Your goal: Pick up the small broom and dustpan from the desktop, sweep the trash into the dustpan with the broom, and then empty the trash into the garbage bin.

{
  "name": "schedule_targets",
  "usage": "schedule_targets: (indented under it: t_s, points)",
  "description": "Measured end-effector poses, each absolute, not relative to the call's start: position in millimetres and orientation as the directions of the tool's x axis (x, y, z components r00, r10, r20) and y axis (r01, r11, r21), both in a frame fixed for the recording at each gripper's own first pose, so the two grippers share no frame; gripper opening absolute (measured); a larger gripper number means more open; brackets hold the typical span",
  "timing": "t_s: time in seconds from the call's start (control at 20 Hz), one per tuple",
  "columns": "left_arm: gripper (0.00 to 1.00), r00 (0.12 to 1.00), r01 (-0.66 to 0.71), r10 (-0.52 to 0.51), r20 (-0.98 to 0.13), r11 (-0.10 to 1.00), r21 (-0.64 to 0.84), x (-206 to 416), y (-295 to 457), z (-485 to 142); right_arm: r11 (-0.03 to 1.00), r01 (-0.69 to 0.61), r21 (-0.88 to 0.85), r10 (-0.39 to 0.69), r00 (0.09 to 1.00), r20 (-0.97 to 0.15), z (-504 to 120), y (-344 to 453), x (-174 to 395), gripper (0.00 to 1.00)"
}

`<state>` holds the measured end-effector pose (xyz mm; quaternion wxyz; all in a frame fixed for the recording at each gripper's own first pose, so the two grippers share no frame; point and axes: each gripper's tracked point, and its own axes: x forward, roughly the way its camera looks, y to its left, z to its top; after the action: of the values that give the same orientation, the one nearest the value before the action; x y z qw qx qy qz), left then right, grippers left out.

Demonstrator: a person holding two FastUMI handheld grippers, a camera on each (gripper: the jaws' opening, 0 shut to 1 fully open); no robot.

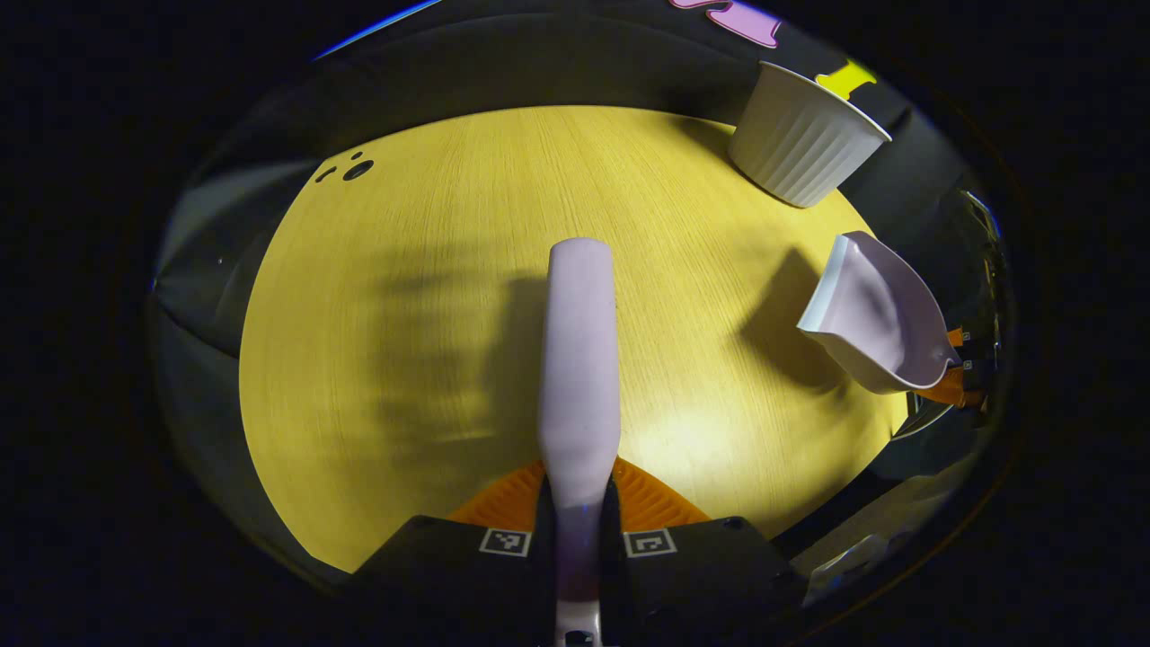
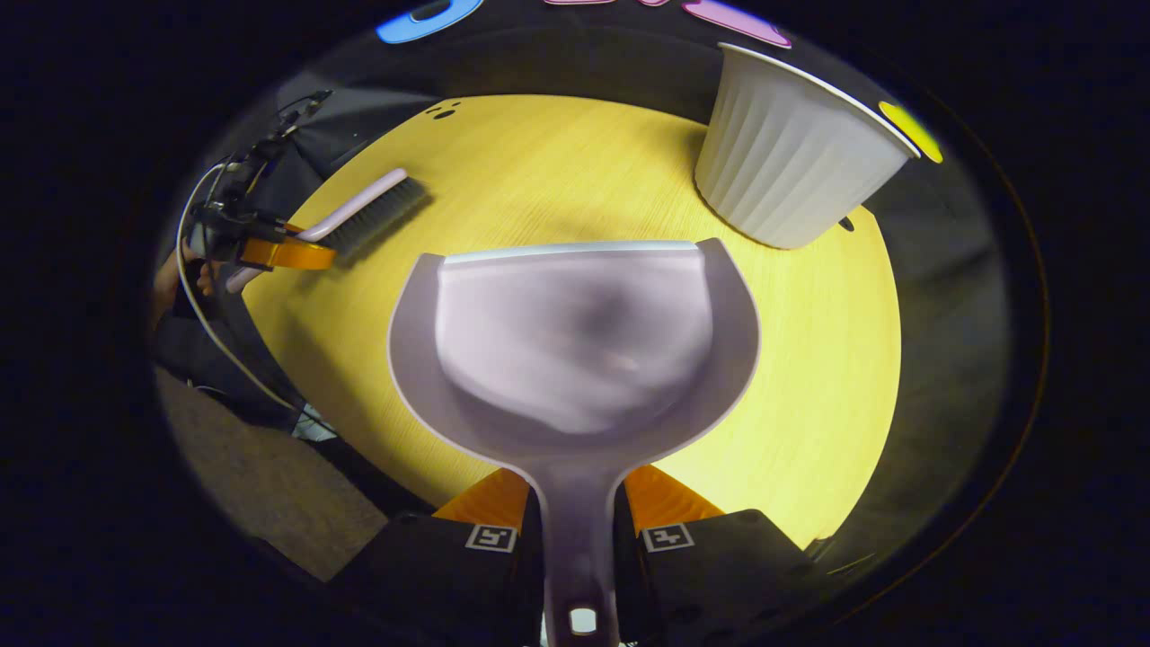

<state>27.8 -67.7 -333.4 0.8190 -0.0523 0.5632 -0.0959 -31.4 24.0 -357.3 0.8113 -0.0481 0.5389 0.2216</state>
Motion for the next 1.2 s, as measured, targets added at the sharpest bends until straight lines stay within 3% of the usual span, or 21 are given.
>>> schedule_targets:
  t_s: [0.05, 0.15, 0.2, 0.75, 0.8, 0.85, 0.9, 1.15, 1.2]
  points:
    - [0.23, 0.35, 0.096, -0.211, -0.913, 0.977, -0.189, 29.0, -66.7, -333.8, 0.904, -0.402, 0.148, 0.295, 0.333, -0.895, -365.5, 25.8, -30.0, 0.39]
    - [0.23, 0.356, 0.084, -0.204, -0.912, 0.979, -0.187, 31.7, -68.1, -338.2, 0.913, -0.386, 0.134, 0.275, 0.339, -0.9, -378.7, 26.2, -26.8, 0.32]
    - [0.23, 0.361, 0.078, -0.199, -0.911, 0.98, -0.184, 34.5, -67.8, -341.3, 0.915, -0.379, 0.136, 0.275, 0.341, -0.899, -382.7, 28.5, -26.3, 0.36]
    - [0.27, 0.349, 0.073, -0.148, -0.926, 0.989, -0.131, 33.5, -57.2, -361.4, 0.929, -0.322, 0.184, 0.288, 0.315, -0.904, -401.8, 43.5, -27.6, 0.37]
    - [0.29, 0.346, 0.076, -0.144, -0.927, 0.989, -0.125, 31.2, -56.1, -361.2, 0.928, -0.323, 0.187, 0.291, 0.312, -0.904, -400.7, 43.9, -28.2, 0.34]
    - [0.27, 0.351, 0.078, -0.138, -0.926, 0.99, -0.118, 30.5, -53.7, -360.7, 0.927, -0.323, 0.189, 0.292, 0.309, -0.905, -402.0, 44.6, -28.5, 0.34]
    - [0.3, 0.359, 0.082, -0.139, -0.923, 0.99, -0.117, 29.8, -51.9, -358.0, 0.926, -0.324, 0.194, 0.297, 0.306, -0.905, -400.7, 44.9, -28.6, 0.38]
    - [0.31, 0.41, 0.123, -0.116, -0.905, 0.99, -0.071, 29.6, -42.9, -340.2, 0.927, -0.321, 0.196, 0.295, 0.296, -0.908, -393.6, 43.2, -38.3, 0.45]
    - [0.3, 0.427, 0.133, -0.118, -0.897, 0.989, -0.066, 31.3, -41.7, -332.8, 0.927, -0.317, 0.2, 0.299, 0.302, -0.905, -387.1, 42.1, -39.1, 0.41]
